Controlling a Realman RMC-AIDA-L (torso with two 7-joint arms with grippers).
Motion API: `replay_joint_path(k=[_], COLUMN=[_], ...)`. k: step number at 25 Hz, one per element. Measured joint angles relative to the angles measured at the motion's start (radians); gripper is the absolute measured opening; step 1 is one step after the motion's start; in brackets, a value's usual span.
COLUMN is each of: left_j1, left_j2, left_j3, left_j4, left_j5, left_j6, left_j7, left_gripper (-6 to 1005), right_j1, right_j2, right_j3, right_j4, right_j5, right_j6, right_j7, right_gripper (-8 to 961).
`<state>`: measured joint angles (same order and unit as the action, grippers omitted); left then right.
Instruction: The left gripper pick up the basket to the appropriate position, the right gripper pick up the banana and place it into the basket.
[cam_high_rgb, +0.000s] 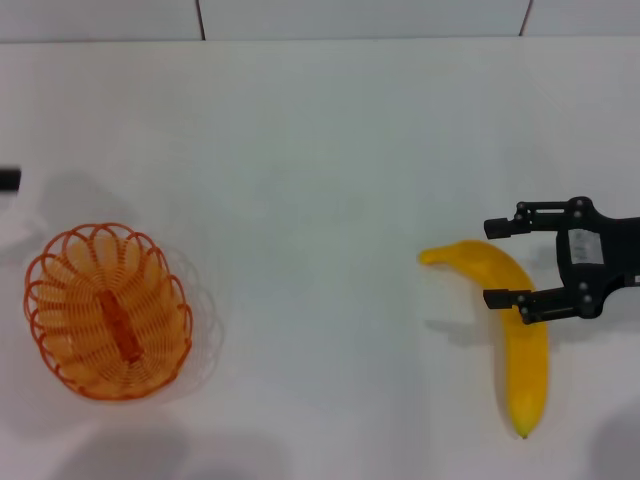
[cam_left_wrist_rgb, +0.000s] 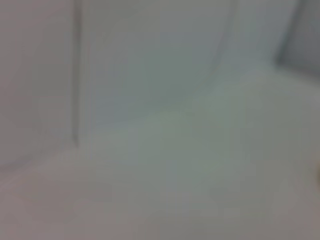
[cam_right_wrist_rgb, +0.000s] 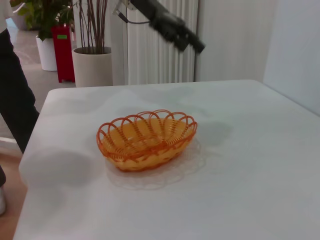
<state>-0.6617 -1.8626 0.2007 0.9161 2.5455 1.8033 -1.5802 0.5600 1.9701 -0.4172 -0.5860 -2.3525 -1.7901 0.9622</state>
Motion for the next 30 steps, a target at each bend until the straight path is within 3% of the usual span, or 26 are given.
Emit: replay_joint_path(k=[3,4,5,18,30], left_j1=[-0.014,-0.019,-0.019,-0.100,-0.129], left_j2=[-0.016,-0.041,-0.041,-0.159,-0.162], left_j3=[0.077,0.110,0.110,0.172,0.224], left_j4=[0.048,0.093,0.093,0.102,-0.005], left_j5=[0.096,0.148,0.148,0.300,0.327], left_j6=[-0.004,-0.006,-0.006,-0.136,-0.190], left_j7=[0.019,0.042,0.042,0.079,0.032], left_gripper=[880,880,880,881,880], right_j1=[0.005,0.008,0.008,0.009,0.011], right_j2=[0.000,0.000,0.000,-0.001,-0.001], right_j3=[-0.001,-0.002,-0.002,0.000,0.000], right_j4=[0.000,0.000,0.000,0.000,0.000], right_j5=[0.000,0.000,0.000,0.002,0.003], right_j6=[0.000,0.000,0.000,0.000,0.000], right_j7=[0.001,0.001,0.001,0.002,0.003], right_gripper=[795,795,795,794,794])
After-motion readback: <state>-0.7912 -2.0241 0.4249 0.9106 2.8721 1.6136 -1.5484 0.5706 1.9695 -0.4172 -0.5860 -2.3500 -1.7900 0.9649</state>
